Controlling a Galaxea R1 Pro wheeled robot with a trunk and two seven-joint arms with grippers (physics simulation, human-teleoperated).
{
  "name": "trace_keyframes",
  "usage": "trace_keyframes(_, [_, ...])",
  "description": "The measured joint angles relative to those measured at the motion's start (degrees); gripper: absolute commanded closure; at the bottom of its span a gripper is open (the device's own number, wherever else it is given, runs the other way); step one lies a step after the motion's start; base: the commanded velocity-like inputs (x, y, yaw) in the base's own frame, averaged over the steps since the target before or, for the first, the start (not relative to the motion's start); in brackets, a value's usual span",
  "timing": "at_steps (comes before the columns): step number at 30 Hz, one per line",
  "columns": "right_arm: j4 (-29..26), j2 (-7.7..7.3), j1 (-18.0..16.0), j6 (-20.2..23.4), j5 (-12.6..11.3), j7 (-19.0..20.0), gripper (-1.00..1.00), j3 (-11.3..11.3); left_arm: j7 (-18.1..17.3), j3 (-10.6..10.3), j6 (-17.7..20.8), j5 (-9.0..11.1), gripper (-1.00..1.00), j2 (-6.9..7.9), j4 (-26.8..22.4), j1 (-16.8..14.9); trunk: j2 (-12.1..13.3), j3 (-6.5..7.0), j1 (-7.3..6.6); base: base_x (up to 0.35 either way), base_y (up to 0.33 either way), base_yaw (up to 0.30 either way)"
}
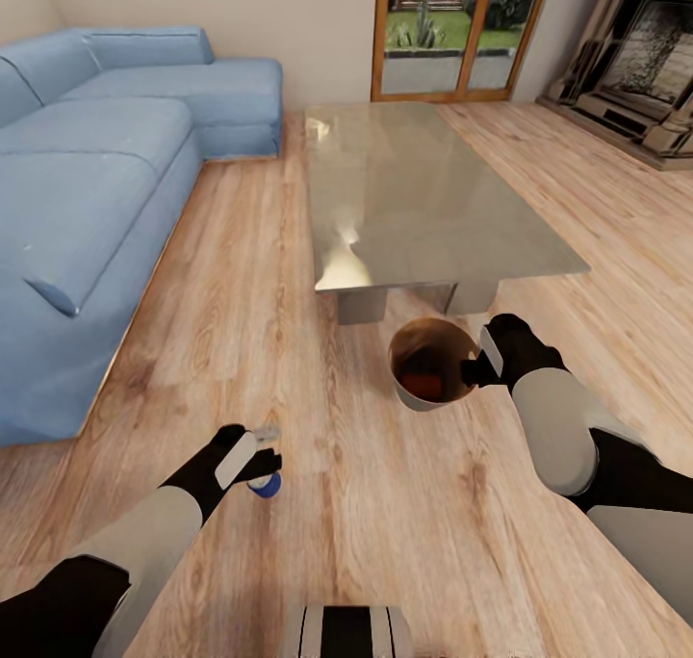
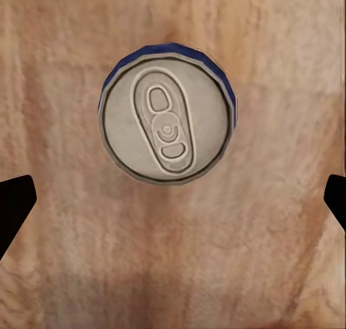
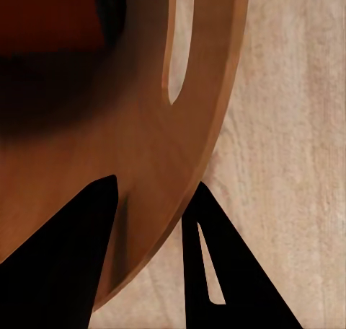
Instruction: Put the three can of soda from the living room inside the tash can in the kitchen.
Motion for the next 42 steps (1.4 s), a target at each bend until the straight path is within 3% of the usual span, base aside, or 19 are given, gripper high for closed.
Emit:
trace_keyframes(13, [-0.01, 0.03, 0.01, 0.00, 0.08, -0.01, 1.00, 0.02, 0.01, -0.37, 0.07, 0.00, -1.00, -0.06, -1.36, 0.01, 0.00, -0.90, 0.00, 0.116, 0.002, 0.000])
trace_keyframes(42, [0.04, 0.04, 0.01, 0.00, 0.03, 0.00, 1.00, 0.04, 0.09, -0.33, 0.07, 0.00, -1.00, 0.02, -1.40, 0.07, 0.00, -0.95, 0.00, 0.014, 0.001, 0.000])
